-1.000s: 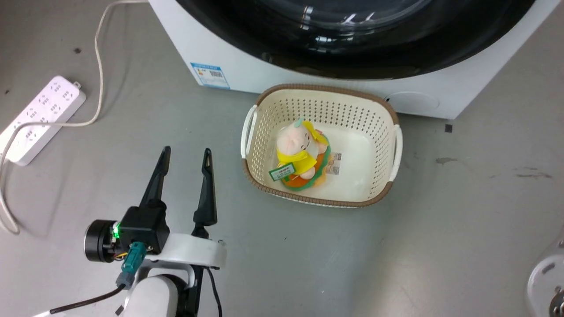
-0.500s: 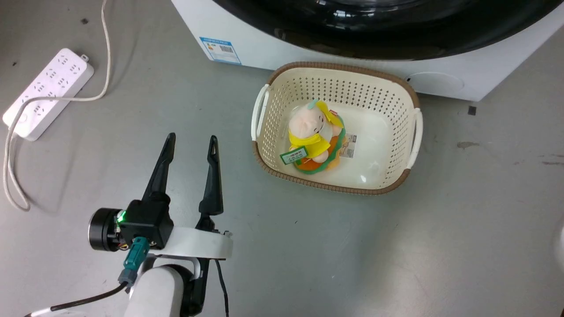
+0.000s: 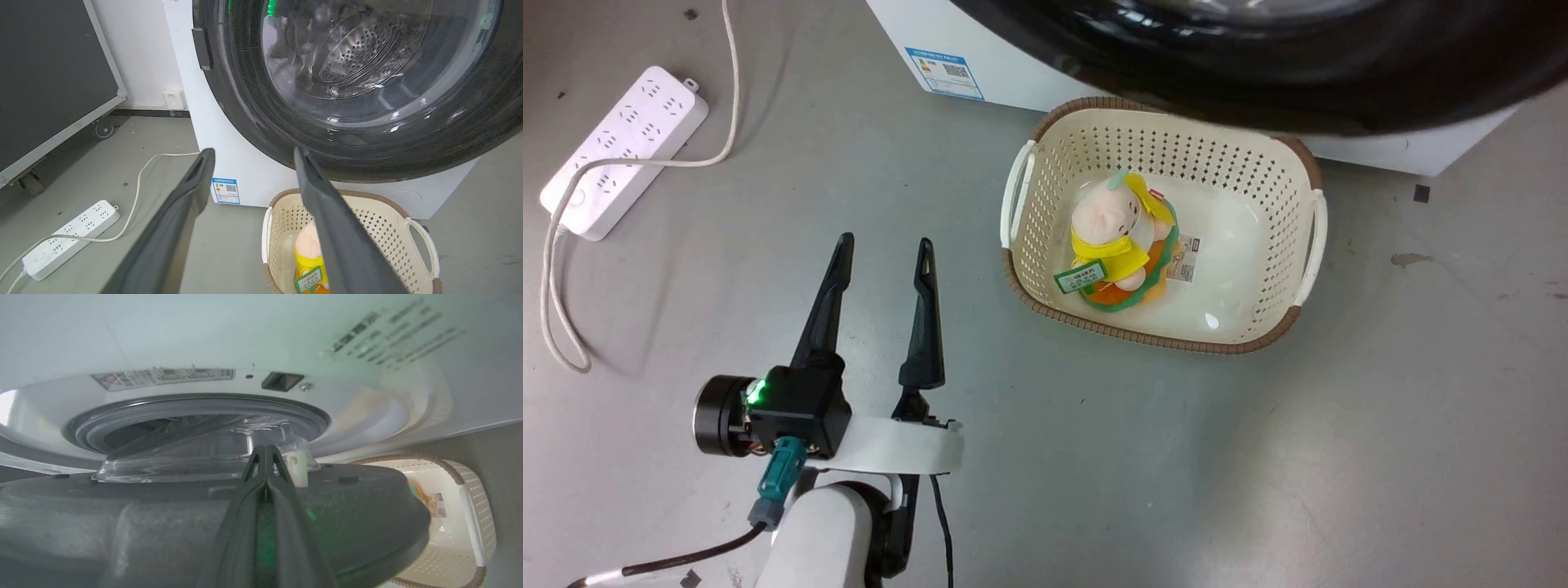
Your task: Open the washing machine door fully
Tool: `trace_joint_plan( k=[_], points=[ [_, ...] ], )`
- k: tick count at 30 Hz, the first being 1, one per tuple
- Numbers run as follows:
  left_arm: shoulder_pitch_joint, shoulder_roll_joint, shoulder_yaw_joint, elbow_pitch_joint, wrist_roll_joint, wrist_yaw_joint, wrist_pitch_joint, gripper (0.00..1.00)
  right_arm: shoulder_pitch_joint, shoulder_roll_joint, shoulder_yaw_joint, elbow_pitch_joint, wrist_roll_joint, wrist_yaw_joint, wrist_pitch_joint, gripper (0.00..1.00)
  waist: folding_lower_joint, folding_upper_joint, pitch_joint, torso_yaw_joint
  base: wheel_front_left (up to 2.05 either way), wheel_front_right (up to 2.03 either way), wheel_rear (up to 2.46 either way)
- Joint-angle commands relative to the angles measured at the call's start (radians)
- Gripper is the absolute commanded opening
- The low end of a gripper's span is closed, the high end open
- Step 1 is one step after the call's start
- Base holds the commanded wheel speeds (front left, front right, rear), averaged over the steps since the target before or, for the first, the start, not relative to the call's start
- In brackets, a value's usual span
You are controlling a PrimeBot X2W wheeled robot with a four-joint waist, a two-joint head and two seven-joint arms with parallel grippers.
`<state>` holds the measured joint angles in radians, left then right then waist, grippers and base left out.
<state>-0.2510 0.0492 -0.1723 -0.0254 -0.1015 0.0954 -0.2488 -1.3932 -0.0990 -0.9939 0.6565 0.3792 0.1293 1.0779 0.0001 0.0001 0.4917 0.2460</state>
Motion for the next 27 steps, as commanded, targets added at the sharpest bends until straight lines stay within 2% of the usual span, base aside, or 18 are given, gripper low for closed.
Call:
trace_joint_plan(
  k=[1,8,11,20,27],
  points=[
    [-0.016,0.001,-0.002,0.001,-0.004,0.006,-0.011,1.00,-0.007,0.031,-0.013,0.014,0.011,0.001,0.031,0.00,-0.0001,-0.0001,-0.003,0.000,0.00,0.00,0.00],
    [0.002,0.001,0.000,0.012,0.004,0.003,-0.013,1.00,0.144,0.047,0.012,-0.060,0.026,0.001,0.101,0.00,-0.0001,-0.0001,-0.067,-0.013,0.00,0.00,0.00],
    [0.014,0.001,0.000,0.022,0.008,-0.001,-0.013,1.00,0.212,0.048,0.032,-0.053,0.062,0.001,0.110,0.00,-0.0001,-0.0001,-0.104,-0.021,0.00,0.00,0.00],
    [0.068,0.001,-0.006,0.053,0.018,-0.009,-0.013,1.00,0.380,0.049,0.151,0.029,0.227,0.001,0.114,0.00,-0.0001,-0.0001,-0.221,-0.042,0.00,0.00,0.00],
    [0.111,0.001,-0.022,0.070,0.018,-0.011,-0.013,1.00,0.496,0.049,0.304,0.075,0.395,0.001,0.119,0.00,-0.0001,-0.0001,-0.278,-0.051,0.00,0.00,0.00]
  ],
)
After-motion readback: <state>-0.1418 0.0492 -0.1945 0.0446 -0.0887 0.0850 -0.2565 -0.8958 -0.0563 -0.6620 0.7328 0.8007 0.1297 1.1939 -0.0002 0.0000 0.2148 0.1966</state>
